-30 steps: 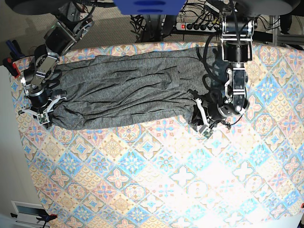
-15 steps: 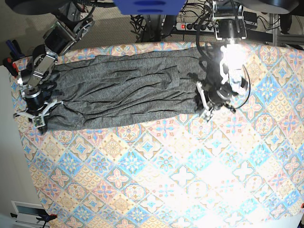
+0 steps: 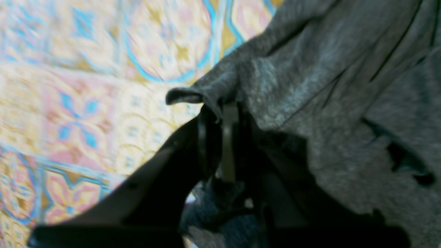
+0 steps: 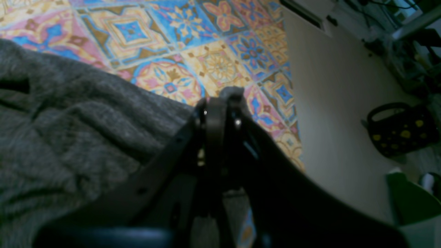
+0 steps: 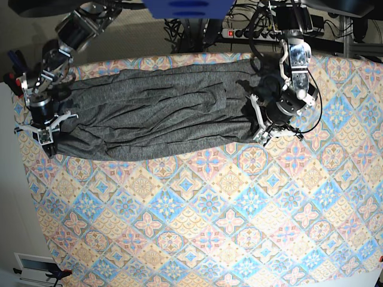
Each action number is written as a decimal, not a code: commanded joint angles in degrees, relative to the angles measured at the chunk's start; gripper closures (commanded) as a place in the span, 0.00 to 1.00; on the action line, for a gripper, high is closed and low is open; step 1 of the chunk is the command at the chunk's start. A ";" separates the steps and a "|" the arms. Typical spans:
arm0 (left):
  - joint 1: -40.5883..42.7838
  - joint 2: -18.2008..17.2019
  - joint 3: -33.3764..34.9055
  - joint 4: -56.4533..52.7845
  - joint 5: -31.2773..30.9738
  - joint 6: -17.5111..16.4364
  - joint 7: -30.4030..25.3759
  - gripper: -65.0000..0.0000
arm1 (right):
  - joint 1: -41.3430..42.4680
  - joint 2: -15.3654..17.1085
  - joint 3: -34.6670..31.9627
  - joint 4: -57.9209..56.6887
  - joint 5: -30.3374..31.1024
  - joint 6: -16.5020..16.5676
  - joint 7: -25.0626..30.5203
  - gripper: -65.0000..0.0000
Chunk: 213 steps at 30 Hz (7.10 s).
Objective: Layout the t-shirt on the table in an organized manner, then fold the t-shirt properly
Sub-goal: 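Pull both strip ends apart with both grippers to tighten the strip, then release the right gripper and lift the strip end with the left gripper, then carry the held strip end with the left gripper toward the other end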
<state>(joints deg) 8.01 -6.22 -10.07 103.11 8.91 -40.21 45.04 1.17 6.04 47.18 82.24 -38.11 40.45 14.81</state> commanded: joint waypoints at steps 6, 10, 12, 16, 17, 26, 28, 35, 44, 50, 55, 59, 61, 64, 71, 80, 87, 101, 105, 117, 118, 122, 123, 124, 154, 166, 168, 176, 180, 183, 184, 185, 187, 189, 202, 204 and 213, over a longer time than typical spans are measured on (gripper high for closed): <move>1.26 -2.00 -0.26 1.55 -0.34 0.21 -0.77 0.94 | -0.77 1.03 4.65 4.22 6.06 -0.45 1.32 1.00; 2.32 -2.00 -3.69 1.55 -0.42 0.21 -0.95 0.94 | -0.69 1.03 9.04 4.22 7.73 -0.45 1.32 1.00; 2.41 -2.00 -4.66 1.55 -0.25 0.21 -1.04 0.94 | -0.77 1.03 9.48 4.05 7.47 -0.45 1.32 1.00; 3.64 -2.00 -5.80 1.55 -0.07 0.21 -1.04 0.94 | -2.88 1.03 9.48 4.14 7.65 -0.45 1.32 1.00; 3.99 -2.00 -5.89 1.55 0.02 0.21 -1.04 0.94 | -3.32 0.95 9.48 4.14 7.73 -0.45 1.41 1.00; 5.57 -2.97 -5.89 1.55 0.02 0.21 -1.04 0.94 | -4.38 -2.92 12.21 4.14 7.82 -0.45 1.41 1.00; 5.92 -3.14 -5.89 1.46 0.02 0.21 -1.04 0.94 | -4.47 -3.45 12.29 4.05 7.82 -0.45 1.41 1.00; 7.42 -3.23 -5.89 1.46 0.10 0.21 -1.04 0.94 | -6.31 -4.94 12.38 3.87 10.81 -0.45 1.41 1.00; 8.74 -2.79 -5.45 1.46 5.47 0.21 -0.77 0.91 | -8.07 -4.94 13.44 -0.08 11.07 -0.45 1.24 1.00; 9.70 -1.83 -5.45 1.46 11.36 0.21 -1.12 0.71 | -8.16 -4.94 13.53 -0.43 10.99 -0.45 1.06 0.82; 10.41 -1.83 -5.54 2.52 11.27 0.21 -1.12 0.57 | -8.16 -4.94 13.53 0.88 11.34 -0.45 1.32 0.64; 11.73 0.46 -6.07 9.20 9.42 0.21 -1.12 0.51 | -7.81 -4.94 15.46 3.52 11.43 -0.45 1.41 0.58; 12.08 1.95 -7.12 11.66 8.72 0.21 -1.12 0.50 | -6.93 -4.94 17.48 4.75 11.43 -0.45 1.41 0.58; 11.37 3.80 -7.56 12.54 8.54 0.21 -1.12 0.50 | -5.35 -5.74 19.94 6.42 14.15 -0.45 1.41 0.58; 11.20 3.80 -7.47 12.54 8.54 0.21 -1.12 0.50 | -5.52 -6.18 20.03 7.30 16.44 -0.45 1.41 0.58; 11.29 7.41 -7.56 14.21 8.54 0.21 -1.12 0.50 | -5.70 -6.18 20.03 6.95 16.17 -0.45 1.32 0.58; 11.37 10.39 -8.09 14.21 4.24 0.21 -0.60 0.50 | -6.14 -6.18 19.94 6.25 15.91 -0.45 1.32 0.58; 11.64 2.04 -28.92 0.85 -52.47 0.21 22.00 0.50 | -6.93 -6.18 19.85 2.20 10.20 -0.45 1.41 0.58; 12.08 -3.85 -28.48 -7.59 -55.19 0.21 21.91 0.50 | -7.89 -6.18 19.85 2.20 10.11 -0.45 1.41 0.58; 14.28 -4.29 -16.00 -16.12 -46.40 0.21 10.92 0.29 | -8.95 -6.26 19.85 2.73 10.11 -0.45 1.50 0.58; 14.36 -4.20 -15.39 -17.09 -46.49 0.21 9.51 0.30 | -8.95 -6.26 19.85 2.73 10.11 -0.45 1.50 0.58; 13.04 -3.14 -15.12 -22.89 -46.14 0.21 7.05 0.30 | -8.95 -6.26 19.85 2.73 10.11 -0.45 1.50 0.58; 12.52 -2.79 -15.03 -23.59 -45.87 0.21 7.05 0.30 | -8.95 -6.26 19.85 2.73 10.11 -0.45 1.50 0.58; 12.17 -2.62 -14.95 -24.21 -45.70 0.21 7.05 0.30 | -8.95 -6.26 19.85 2.73 10.11 -0.45 1.50 0.58; 0.21 3.10 -22.15 -31.77 -36.73 0.21 5.47 0.92 | -8.42 -6.18 19.77 2.20 10.11 -0.45 1.50 0.58; -5.77 -7.54 -23.65 -31.59 -37.79 0.21 8.37 0.92 | -8.42 -6.09 19.77 2.64 10.11 -0.45 1.50 0.58; -5.07 -8.59 -25.67 -30.63 -39.90 0.21 13.12 0.92 | -8.86 -6.09 19.85 2.82 10.11 -0.45 1.68 0.58; 0.30 -3.06 -23.47 -12.43 -41.21 0.21 16.72 0.92 | -10.36 -6.18 19.94 2.11 10.11 -0.45 9.50 0.58; -0.05 0.46 -23.39 -5.13 -39.19 0.21 20.77 0.92 | -10.27 -7.05 19.94 2.20 10.11 -0.45 10.20 0.58; -1.55 2.39 -22.33 1.73 -38.23 0.21 24.46 0.92 | -10.44 -7.05 19.94 2.20 10.11 -0.45 10.20 0.58; -1.81 2.75 -21.45 4.45 -37.96 0.21 25.78 0.92 | -10.44 -7.05 19.94 2.11 10.11 -0.45 10.20 0.58; -1.90 2.92 -20.57 7.00 -37.87 0.21 26.92 0.92 | -10.53 -7.05 19.94 2.11 10.11 -0.45 10.20 0.58; -2.16 3.01 -18.99 10.43 -38.49 0.21 28.41 0.92 | -10.53 -7.14 20.03 2.11 10.11 -0.45 10.20 0.58; -3.40 3.10 -16.00 11.48 -38.58 0.21 29.56 0.92 | -10.53 -7.32 20.03 2.11 10.11 -0.45 10.20 0.58; -4.45 8.72 5.36 11.40 -37.87 0.21 29.82 0.92 | -10.53 -7.32 20.12 2.11 10.11 -0.45 10.20 0.58; -4.45 8.81 7.91 10.96 -37.70 0.21 27.01 0.92 | -10.53 -7.32 20.12 2.11 10.11 -0.45 10.20 0.58; -5.24 8.64 17.14 0.41 -35.24 0.21 17.60 0.91 | -10.53 -7.32 20.21 2.11 10.20 -0.45 10.20 0.58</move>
<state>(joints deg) 3.90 1.98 7.09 102.69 -25.02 -39.92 64.42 -9.50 -2.04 67.13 83.40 -29.36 40.29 23.38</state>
